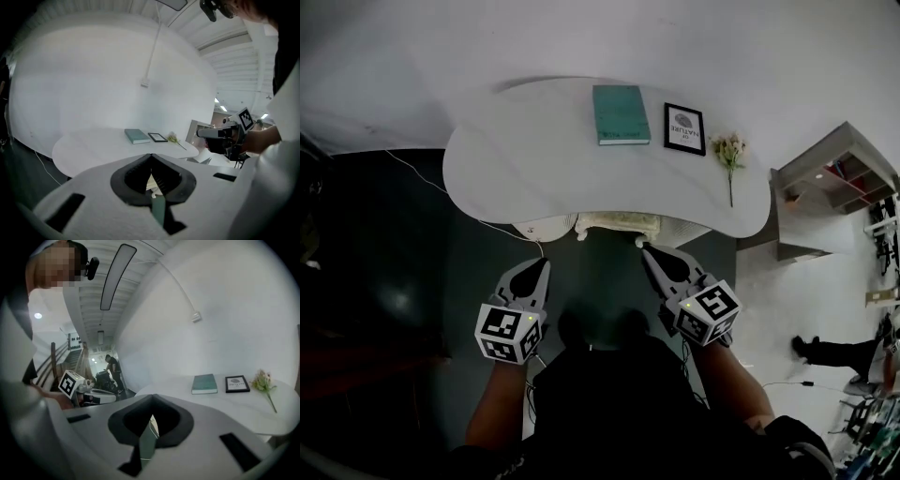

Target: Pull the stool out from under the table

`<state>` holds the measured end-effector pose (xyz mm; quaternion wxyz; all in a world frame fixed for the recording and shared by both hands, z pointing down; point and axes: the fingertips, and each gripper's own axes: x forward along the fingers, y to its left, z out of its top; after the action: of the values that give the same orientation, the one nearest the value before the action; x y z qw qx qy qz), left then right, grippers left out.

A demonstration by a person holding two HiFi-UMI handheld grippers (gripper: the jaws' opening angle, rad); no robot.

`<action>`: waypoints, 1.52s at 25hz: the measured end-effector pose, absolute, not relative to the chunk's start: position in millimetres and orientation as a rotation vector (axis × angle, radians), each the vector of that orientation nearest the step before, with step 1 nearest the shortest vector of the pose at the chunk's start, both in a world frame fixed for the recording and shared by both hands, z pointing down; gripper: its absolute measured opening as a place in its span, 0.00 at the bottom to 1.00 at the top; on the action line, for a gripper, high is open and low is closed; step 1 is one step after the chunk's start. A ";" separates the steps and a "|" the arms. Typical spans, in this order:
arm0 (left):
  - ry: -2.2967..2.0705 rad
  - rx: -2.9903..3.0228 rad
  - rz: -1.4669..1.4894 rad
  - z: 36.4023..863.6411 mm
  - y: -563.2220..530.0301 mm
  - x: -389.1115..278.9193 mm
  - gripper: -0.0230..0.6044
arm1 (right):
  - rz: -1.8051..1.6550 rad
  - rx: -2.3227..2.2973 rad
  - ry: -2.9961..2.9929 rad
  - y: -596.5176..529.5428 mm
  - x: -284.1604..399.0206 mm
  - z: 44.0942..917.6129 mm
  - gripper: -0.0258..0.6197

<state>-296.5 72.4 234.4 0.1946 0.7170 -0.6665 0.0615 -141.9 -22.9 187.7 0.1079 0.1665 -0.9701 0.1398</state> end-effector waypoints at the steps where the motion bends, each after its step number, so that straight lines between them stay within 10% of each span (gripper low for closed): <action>1: -1.836 2.028 0.180 239.2 72.9 -298.6 0.05 | 0.424 0.524 -2.852 -17.7 -142.6 188.7 0.05; 38: -1.570 2.012 0.374 396.2 34.9 -151.7 0.05 | 0.604 0.710 -2.672 -18.1 21.0 364.5 0.12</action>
<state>-151.7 34.9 396.2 0.2777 0.7493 -0.5848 0.1394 21.0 -18.1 364.5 0.1551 0.2477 -0.9328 0.2107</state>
